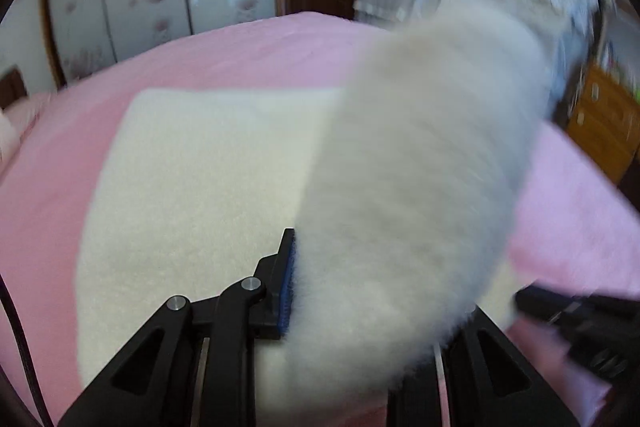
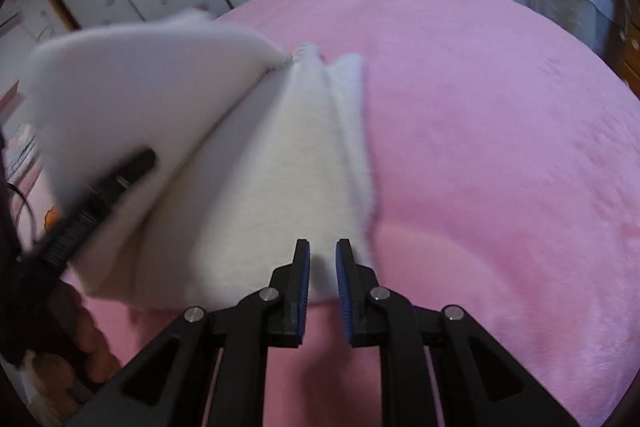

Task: Fold large clothes
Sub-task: 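Grasp the folded bundle with the left tool and lift it, then lower the bundle onto the bed and open the left tool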

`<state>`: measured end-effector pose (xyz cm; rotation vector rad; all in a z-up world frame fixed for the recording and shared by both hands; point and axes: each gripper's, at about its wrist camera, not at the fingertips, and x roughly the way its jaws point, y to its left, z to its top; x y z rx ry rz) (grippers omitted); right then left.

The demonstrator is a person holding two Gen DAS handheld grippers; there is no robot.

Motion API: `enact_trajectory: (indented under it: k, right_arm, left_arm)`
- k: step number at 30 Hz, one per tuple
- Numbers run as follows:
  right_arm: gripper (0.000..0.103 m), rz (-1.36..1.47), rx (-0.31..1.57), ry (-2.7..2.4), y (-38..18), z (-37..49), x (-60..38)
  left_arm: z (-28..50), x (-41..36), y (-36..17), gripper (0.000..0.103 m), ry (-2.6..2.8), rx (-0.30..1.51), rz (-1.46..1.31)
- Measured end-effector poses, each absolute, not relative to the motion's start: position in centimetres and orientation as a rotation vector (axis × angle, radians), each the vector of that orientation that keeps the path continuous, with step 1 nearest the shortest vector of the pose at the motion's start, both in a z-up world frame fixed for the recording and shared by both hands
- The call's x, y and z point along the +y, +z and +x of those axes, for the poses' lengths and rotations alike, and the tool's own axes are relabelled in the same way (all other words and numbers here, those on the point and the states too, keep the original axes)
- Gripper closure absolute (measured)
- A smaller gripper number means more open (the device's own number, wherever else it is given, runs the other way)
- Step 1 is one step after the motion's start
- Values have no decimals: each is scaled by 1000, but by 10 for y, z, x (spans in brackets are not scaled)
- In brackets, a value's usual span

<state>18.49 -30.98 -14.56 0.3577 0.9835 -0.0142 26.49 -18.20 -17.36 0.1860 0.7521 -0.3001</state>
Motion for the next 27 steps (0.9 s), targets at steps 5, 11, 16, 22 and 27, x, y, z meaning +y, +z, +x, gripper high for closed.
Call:
enact_trajectory:
  k: [5,11,16,22,27]
  right_arm:
    - [88,361,978,-23,-148,176,-320]
    - [88,340,967,-35,-151,174,-321]
    - [88,324,967,-54,-140,171,-319]
    - [73,340,928,-3,-114,168,-323]
    - [60,356,879,76,-84,161,-319]
  left_arm:
    - [255,-192,-161,81,-297,733,235]
    - [240,-209,-172,81,-313,708,379]
    - [227,-208,-172,79,-341,710,430]
    - [221,-203,-152,33,-504,771,364]
    - [182,-173,-122,33,-573,753,282]
